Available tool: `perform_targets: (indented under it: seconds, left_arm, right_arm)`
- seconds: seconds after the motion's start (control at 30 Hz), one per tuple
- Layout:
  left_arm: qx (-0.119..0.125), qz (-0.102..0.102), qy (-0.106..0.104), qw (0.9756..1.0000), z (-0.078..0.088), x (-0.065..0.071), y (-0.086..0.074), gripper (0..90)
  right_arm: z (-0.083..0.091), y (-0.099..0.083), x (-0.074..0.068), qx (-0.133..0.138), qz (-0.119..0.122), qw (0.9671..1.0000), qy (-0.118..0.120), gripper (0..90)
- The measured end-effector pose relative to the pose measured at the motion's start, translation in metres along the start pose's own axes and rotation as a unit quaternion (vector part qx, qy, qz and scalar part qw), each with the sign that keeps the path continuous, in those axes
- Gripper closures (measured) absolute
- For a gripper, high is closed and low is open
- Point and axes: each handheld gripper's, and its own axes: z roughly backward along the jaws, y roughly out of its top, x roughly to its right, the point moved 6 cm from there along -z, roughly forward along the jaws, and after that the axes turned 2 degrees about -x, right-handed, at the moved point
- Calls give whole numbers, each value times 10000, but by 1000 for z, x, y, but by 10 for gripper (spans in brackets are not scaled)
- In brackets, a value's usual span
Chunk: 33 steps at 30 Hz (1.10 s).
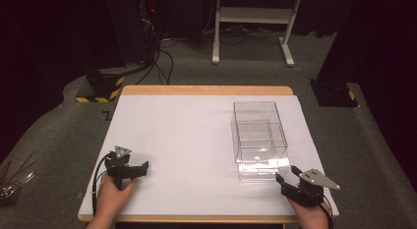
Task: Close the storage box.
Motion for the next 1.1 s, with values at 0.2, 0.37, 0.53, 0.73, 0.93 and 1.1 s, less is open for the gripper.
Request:
perform_targets:
  seconds: [0.2,0.37,0.53,0.73,0.93,1.1]
  left_arm:
    - [4,0,5,10000,0,0,0,2]
    - [2,3,4,10000,0,0,0,2]
    - [4,-3,4,10000,0,0,0,2]
    - [6,-4,10,10000,0,0,0,3]
    - [5,-1,9,10000,0,0,0,3]
    - [5,-4,8,10000,0,0,0,3]
  right_arm:
    - [-4,4,1,18,-30,10000,-5,348]
    - [-9,7,3,11,-44,10000,-15,346]
    - [-12,10,4,-36,-59,10000,-16,342]
    - [-16,13,6,-27,-34,10000,-50,338]
    - [-22,17,8,-26,-64,10000,-43,338]
    - [-27,21,9,2,-69,10000,-67,335]
